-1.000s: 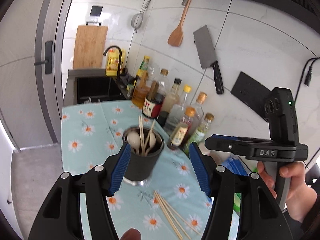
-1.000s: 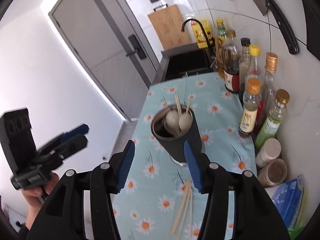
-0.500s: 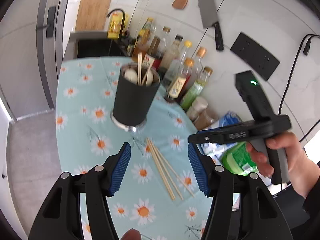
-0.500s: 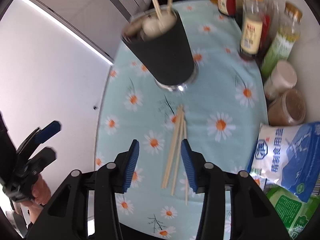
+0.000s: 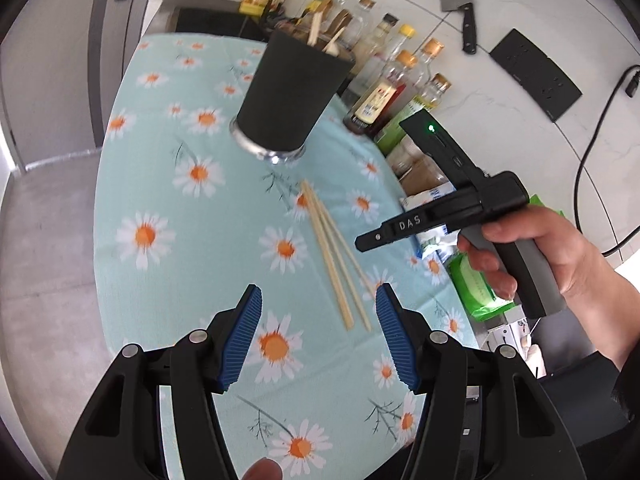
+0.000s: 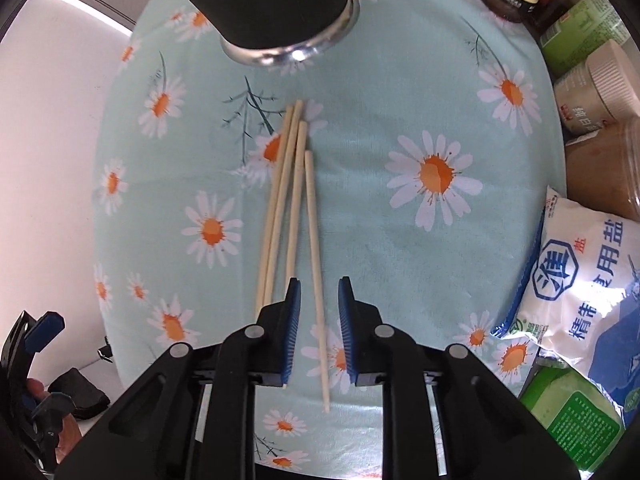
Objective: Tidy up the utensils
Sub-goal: 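Move both tools back over the remaining chopsticks on the cloth, then grasp a chopstick with the right tool while the left tool grasps another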
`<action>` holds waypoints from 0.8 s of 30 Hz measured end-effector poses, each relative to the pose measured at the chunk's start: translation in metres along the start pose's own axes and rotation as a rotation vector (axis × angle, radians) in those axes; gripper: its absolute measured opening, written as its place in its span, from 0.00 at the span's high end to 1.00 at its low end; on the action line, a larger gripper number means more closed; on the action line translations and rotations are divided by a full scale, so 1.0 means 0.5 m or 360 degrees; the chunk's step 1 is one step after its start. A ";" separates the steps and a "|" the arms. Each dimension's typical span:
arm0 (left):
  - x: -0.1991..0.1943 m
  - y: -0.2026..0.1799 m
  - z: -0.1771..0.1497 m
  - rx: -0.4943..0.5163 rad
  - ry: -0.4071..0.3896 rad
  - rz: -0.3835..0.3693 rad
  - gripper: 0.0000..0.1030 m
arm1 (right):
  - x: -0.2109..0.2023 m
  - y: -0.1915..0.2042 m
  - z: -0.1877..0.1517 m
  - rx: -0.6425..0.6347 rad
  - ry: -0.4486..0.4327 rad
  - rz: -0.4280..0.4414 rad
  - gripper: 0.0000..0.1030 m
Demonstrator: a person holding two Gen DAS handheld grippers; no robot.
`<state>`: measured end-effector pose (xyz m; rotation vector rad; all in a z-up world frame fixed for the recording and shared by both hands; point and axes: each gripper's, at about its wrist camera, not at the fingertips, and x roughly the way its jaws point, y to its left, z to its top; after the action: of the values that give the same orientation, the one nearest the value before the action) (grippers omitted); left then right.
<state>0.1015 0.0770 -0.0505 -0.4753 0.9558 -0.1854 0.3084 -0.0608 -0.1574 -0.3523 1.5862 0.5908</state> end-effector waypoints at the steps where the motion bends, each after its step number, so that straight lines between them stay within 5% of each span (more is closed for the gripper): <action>1: 0.004 0.006 -0.006 -0.0016 0.0008 0.0006 0.45 | 0.006 0.003 0.001 -0.0006 0.0007 -0.0016 0.81; 16: 0.033 0.032 -0.022 -0.0037 0.0086 0.0041 0.45 | 0.052 0.046 0.027 -0.0084 0.0047 -0.0218 0.94; 24: 0.081 0.022 0.006 -0.0028 0.0163 0.0037 0.45 | 0.049 0.011 0.018 -0.0018 0.0016 -0.0072 0.94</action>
<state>0.1265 0.0733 -0.0841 -0.4740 1.0637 -0.1820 0.3102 -0.0480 -0.1809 -0.3990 1.5812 0.5641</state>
